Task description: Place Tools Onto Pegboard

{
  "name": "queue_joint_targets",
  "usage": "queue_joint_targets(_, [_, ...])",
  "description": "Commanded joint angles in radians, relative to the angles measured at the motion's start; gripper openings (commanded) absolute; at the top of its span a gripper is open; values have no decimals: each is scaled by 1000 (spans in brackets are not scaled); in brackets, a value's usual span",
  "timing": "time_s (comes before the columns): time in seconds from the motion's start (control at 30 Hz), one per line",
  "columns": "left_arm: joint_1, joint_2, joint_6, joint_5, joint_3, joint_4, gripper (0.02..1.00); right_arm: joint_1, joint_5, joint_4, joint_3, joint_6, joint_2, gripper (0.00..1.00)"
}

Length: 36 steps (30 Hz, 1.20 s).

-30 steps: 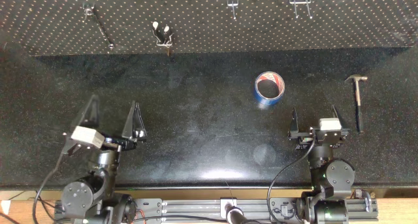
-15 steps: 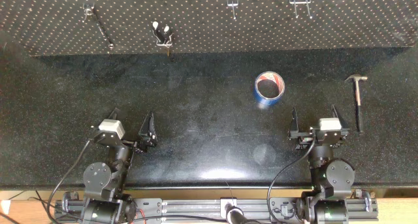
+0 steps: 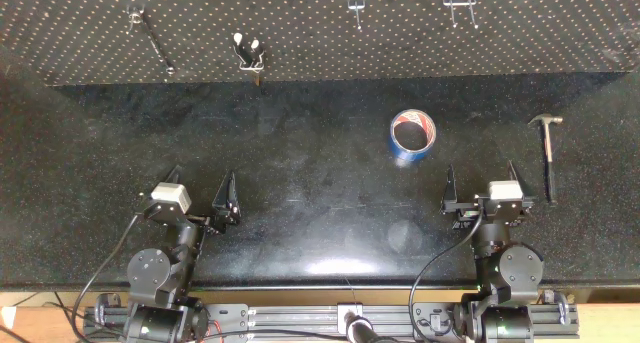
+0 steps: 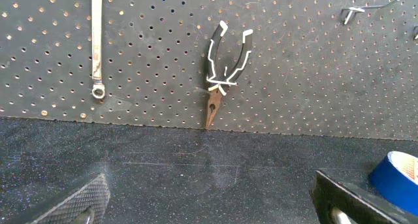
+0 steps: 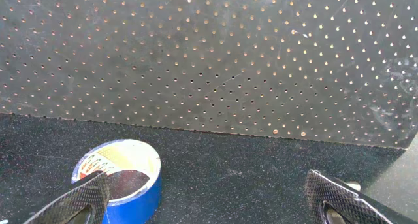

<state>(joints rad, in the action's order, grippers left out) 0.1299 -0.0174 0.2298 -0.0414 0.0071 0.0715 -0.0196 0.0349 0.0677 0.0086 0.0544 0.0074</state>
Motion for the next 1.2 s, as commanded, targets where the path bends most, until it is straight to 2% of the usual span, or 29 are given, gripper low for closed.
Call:
queue_joint_targets(0.03, [2, 14, -2, 11, -2, 8, 996, -3, -2, 2, -5, 3, -6, 974])
queue_joint_targets(0.27, [-5, 14, -2, 11, -2, 8, 996, -3, -1, 3, -5, 3, -2, 976])
queue_joint_targets(0.33, [-63, 14, -2, 11, -2, 8, 996, -5, -1, 7, 1, -19, 11, 976])
queue_joint_targets(0.37, [-93, 14, -2, 11, -2, 8, 996, -4, 3, 21, 18, -53, 24, 976])
queue_joint_targets(0.5, [-180, 14, -2, 11, -2, 8, 996, -4, 11, 192, 266, -298, 198, 974])
queue_joint_targets(0.57, [-182, 14, -2, 11, -2, 8, 993, -3, 19, 302, 427, -348, 350, 976])
queue_joint_targets(0.63, [-181, 14, -2, 11, -2, 8, 996, 10, 80, 383, 586, -349, 544, 974])
queue_joint_targets(0.77, [-181, 14, -2, 11, -2, 8, 996, 80, 339, 444, 858, -349, 989, 974])
queue_joint_targets(0.8, [-181, 14, -2, 11, -2, 8, 996, 92, 362, 445, 900, -349, 1079, 972])
queue_joint_targets(0.83, [-181, 14, -2, 11, -2, 8, 996, 98, 355, 446, 937, -346, 1164, 974])
queue_joint_targets(0.87, [-181, 14, -2, 11, -2, 8, 996, 100, 310, 452, 970, -384, 1252, 974])
queue_joint_targets(0.93, [-181, 14, -2, 11, -2, 8, 996, 100, 159, 483, 999, -546, 1349, 969])
queue_joint_targets(1.0, [-181, 14, -2, 11, -2, 8, 998, 121, 52, 519, 1012, -558, 1415, 976])
queue_joint_targets(1.03, [-181, 14, -2, 11, -2, 8, 996, 139, 31, 527, 1016, -558, 1435, 974])
queue_joint_targets(1.2, [-181, 14, -2, 11, -2, 8, 996, 232, 28, 528, 1080, -558, 1542, 974])
